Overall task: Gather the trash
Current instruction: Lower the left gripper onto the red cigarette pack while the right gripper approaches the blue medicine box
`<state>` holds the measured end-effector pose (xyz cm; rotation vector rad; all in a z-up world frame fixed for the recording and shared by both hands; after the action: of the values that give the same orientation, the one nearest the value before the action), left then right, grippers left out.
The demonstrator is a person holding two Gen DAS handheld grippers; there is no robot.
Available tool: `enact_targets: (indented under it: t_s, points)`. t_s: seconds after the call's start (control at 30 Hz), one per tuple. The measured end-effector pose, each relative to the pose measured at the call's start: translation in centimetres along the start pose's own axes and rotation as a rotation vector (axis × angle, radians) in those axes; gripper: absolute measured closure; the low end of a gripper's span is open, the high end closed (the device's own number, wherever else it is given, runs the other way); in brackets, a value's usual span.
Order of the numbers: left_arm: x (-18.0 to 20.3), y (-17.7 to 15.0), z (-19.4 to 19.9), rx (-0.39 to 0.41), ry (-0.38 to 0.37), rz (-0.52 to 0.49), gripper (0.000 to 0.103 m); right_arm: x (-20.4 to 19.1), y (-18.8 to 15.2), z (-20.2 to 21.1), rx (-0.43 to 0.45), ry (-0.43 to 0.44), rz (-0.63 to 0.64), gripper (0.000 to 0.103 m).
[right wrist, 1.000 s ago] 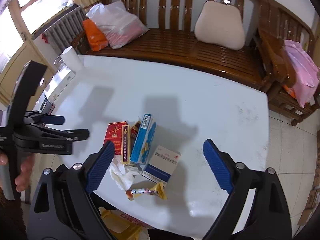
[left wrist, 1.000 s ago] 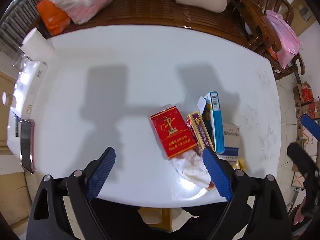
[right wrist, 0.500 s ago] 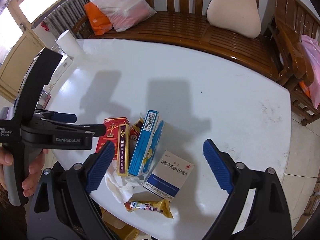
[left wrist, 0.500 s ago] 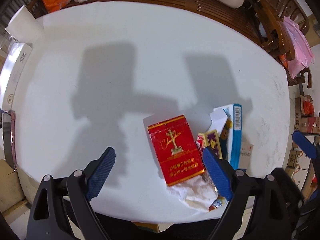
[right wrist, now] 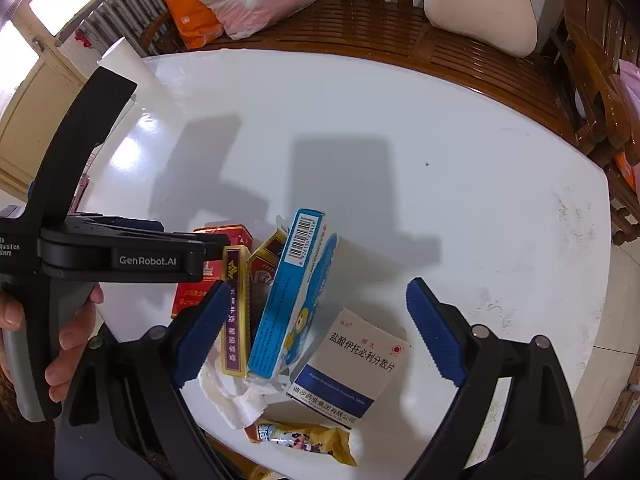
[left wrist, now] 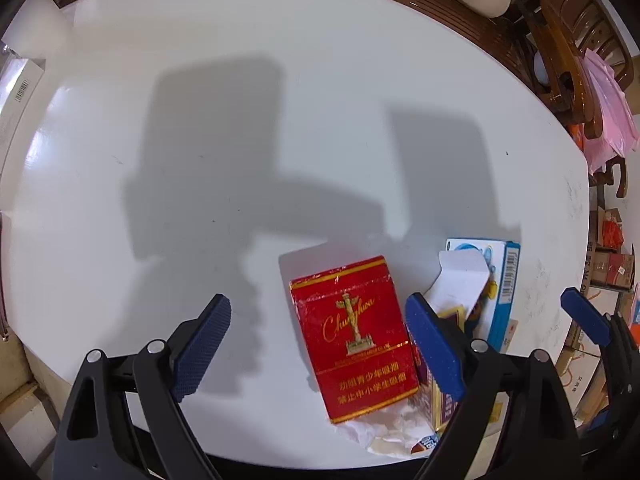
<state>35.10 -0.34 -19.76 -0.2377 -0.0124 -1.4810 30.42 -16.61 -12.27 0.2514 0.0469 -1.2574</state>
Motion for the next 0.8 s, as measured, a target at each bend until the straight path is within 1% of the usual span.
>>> enact_targets:
  t_s: [0.23,0.37,0.43,0.5,0.53,0.63,0.8]
  points:
    - [0.2,0.7,-1.1,-0.016,0.004,0.011,0.016,0.2,0.4,-1.6,-0.026,0.008,-0.008,0.015]
    - [0.1,0.9,-1.8,-0.037,-0.032,0.030,0.016,0.1,0.6,-2.3,-0.039,0.012,-0.015,0.015]
    - [-0.3,0.7,-2.0,-0.032,-0.035,0.034,0.016,0.0,0.7,-2.7,-0.045,0.016,-0.018,0.016]
    - [-0.2,0.7,-2.0,-0.029,-0.027,0.028,0.016,0.0,0.9,-2.8,-0.044,0.032,-0.031,0.016]
    - [-0.2,0.8,-2.0,-0.029,-0.026,0.027,0.016,0.0,0.9,-2.8,-0.041,0.038,-0.035,0.018]
    - [-0.5,0.8,-1.9,-0.024,-0.045,0.052,0.016,0.0,1.0,-2.6,-0.030,0.055,-0.042,0.020]
    - [-0.3,0.6,-1.9,-0.030,-0.063,0.025,0.016,0.1,0.8,-2.6,-0.028,0.069,-0.046,0.020]
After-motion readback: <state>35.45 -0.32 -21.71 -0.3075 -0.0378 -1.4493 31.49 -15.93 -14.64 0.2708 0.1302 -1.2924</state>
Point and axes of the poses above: each gripper's, at about its wrist camera, not at the fingertips, and z roughly against the way its jaws point, x to its right, y to its top, the point moved 6 cm from there along -z, roughly the way its jaws point, and after that the axes turned 8 degrees about -x, right-handed, at the moved point
